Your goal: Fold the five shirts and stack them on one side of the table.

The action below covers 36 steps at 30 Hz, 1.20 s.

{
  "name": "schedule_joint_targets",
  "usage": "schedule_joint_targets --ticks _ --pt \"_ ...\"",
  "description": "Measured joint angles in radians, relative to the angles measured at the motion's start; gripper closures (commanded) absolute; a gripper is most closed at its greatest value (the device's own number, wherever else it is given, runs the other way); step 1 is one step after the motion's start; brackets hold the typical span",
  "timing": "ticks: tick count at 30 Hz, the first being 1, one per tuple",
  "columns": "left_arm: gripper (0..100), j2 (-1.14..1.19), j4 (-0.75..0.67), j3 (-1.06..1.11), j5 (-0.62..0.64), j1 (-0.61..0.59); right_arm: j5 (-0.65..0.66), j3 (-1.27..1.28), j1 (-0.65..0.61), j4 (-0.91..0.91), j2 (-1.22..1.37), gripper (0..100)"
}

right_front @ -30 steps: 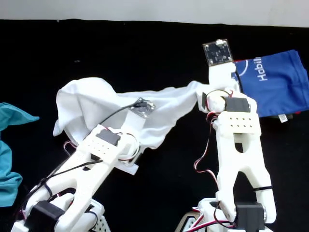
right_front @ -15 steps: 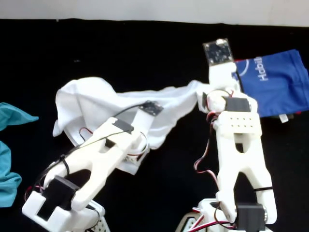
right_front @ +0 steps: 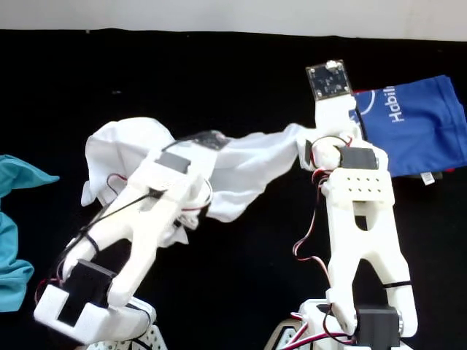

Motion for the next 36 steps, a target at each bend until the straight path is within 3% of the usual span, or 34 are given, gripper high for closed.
schedule_joint_targets --ticks 6,10,17,28,36 --pt "99 -0.245 0.212 -0.189 -0.049 -0.029 -0.002 -0.196 0.012 0.176 0.002 99.3" --pt "99 -0.413 0.249 -0.307 -0.195 -0.126 -0.002 -0.377 0.080 0.209 0.002 99.3" --pt "99 -0.511 0.304 -0.514 -0.230 -0.276 -0.002 -0.534 0.132 0.310 0.002 99.3" --pt "99 -0.511 0.339 -0.405 -0.230 -0.287 -0.002 -0.543 -0.014 0.618 0.000 99.3" --pt "99 -0.526 0.308 -0.391 -0.236 -0.393 -0.003 -0.574 -0.029 0.638 -0.008 99.3"
